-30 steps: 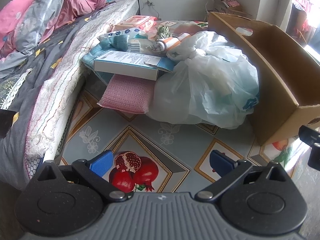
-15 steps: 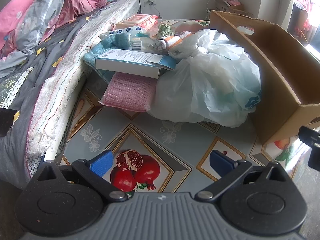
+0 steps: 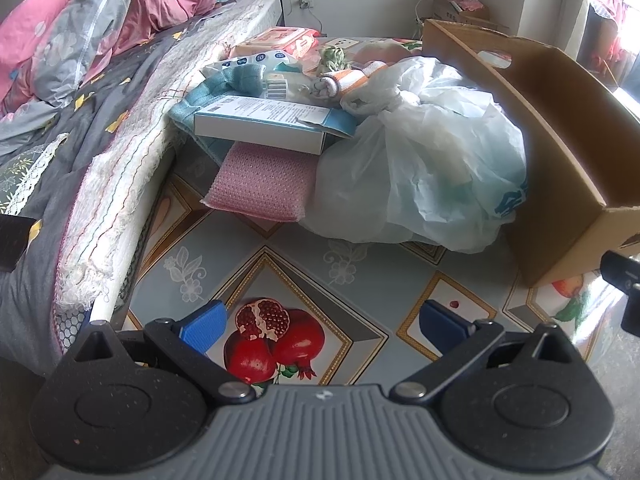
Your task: Organize soft objects
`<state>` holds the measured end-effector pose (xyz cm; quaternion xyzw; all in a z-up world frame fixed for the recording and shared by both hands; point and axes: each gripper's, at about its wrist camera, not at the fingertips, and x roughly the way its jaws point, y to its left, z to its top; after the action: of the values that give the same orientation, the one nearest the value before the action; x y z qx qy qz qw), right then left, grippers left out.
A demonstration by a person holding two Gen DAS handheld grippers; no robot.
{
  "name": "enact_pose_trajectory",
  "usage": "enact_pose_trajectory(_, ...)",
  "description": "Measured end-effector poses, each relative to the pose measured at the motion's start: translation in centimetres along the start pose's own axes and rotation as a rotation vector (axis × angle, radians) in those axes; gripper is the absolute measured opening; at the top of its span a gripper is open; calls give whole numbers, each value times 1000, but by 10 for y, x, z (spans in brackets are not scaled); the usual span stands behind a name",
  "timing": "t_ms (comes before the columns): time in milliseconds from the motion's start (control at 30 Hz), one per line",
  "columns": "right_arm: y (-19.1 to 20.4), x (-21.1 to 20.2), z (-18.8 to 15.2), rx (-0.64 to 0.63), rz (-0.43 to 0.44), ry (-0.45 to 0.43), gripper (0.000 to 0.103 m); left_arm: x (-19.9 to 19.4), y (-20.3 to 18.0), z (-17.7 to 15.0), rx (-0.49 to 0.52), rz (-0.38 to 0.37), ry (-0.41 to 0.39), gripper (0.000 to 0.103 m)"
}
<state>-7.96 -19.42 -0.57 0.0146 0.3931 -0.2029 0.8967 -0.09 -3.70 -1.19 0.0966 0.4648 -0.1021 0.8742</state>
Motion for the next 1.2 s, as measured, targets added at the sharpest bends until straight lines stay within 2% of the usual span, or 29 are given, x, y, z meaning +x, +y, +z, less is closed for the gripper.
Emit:
enact_pose_trajectory(100,-1,-1,0,7,14,-13,102,-5,4,2,11,-8,-29,103)
enact_pose_trajectory(233,-4,-20,7,1,128,-137,102,-19,18,10,15,-12,-105,103)
enact_pose_trajectory(367,-4,-45,22,-10,255,-313,102,-34,36,24,4,-16,-186,103)
enact_pose_trajectory(400,-4,-45,22,-10,255,-313,102,-37,41,28,-1,-14,-204,103)
enact_pose_trajectory(433,-4,-49,26,-7,292,-356,102,-39,44,31,-5,-8,-223,103)
enact_pose_trajectory(467,-6,-54,36,5,382,-428,102,-39,46,35,-4,6,-243,103)
enact_pose_trajectory(500,-5,-55,44,6,424,-444,102,-39,48,39,0,26,-256,103)
enact_pose_trajectory(600,3,-53,63,-23,469,-436,102,-34,54,51,4,72,-287,99)
enact_pose_trajectory(667,18,-47,88,-80,532,-427,102,-25,61,61,-16,64,-281,97)
enact_pose_trajectory(767,45,-39,101,-163,545,-433,102,-9,76,73,-80,40,-237,89)
enact_pose_trajectory(900,92,-16,96,-292,550,-402,101,12,97,89,-146,25,-184,75)
enact_pose_trajectory(1000,117,1,88,-354,546,-368,97,27,111,100,-184,4,-142,64)
enact_pose_trajectory(1100,158,27,80,-454,559,-319,90,41,119,111,-223,-37,-97,52)
enact_pose_trajectory(1200,185,44,77,-520,576,-285,79,55,123,118,-258,-92,-49,43)
